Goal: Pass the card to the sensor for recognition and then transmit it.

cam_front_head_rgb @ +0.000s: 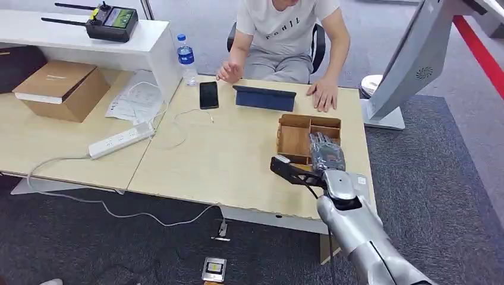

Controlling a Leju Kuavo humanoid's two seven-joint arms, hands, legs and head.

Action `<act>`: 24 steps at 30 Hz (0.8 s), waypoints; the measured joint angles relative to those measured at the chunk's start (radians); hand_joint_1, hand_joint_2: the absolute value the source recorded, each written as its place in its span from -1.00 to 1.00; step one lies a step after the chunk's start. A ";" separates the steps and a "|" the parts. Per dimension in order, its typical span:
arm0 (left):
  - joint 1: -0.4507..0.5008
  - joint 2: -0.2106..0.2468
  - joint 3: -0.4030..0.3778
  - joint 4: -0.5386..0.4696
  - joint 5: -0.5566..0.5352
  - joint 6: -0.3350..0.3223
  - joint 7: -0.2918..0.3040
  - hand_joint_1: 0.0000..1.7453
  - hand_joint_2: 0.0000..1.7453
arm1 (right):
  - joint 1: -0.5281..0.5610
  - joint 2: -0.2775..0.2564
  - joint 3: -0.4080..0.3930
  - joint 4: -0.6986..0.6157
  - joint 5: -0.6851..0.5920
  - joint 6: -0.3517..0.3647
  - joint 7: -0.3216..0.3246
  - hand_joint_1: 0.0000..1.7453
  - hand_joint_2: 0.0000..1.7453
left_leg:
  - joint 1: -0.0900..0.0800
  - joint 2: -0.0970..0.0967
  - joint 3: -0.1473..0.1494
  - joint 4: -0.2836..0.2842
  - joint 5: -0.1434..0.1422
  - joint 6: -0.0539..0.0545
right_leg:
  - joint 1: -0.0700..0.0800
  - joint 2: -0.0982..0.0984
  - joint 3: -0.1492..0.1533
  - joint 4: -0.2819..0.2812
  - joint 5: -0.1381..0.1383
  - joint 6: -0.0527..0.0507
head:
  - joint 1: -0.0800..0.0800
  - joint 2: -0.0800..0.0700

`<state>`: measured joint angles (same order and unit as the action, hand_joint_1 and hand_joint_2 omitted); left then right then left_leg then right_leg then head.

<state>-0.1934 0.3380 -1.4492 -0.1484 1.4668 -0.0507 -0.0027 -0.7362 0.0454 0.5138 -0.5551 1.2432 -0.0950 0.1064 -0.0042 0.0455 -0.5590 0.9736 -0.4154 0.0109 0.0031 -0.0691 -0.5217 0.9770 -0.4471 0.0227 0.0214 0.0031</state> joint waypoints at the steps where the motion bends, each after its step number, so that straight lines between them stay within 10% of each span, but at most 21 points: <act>1: 0.000 0.000 0.000 0.000 0.002 0.000 0.001 -1.00 -1.00 | 0.001 -0.003 0.000 -0.004 -0.006 0.001 0.002 -1.00 1.00 | 0.000 0.000 0.000 0.000 0.000 0.000 | 0.000 0.000 0.000 0.000 0.000 0.000 | 0.000 0.000; 24: 0.001 -0.015 0.043 0.000 0.047 0.047 0.037 -1.00 -1.00 | 0.182 -0.063 0.018 -0.427 -0.035 0.157 0.034 -1.00 1.00 | 0.000 0.000 0.000 0.000 0.000 0.000 | 0.000 0.000 0.000 0.000 0.000 0.000 | 0.000 0.000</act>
<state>-0.1925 0.3227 -1.4057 -0.1484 1.5137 -0.0038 0.0347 -0.5539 -0.0172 0.5322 -0.9823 1.2078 0.0622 0.1408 -0.0039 0.0456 -0.5590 0.9735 -0.4155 0.0108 0.0031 -0.0690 -0.5217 0.9769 -0.4471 0.0226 0.0217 0.0030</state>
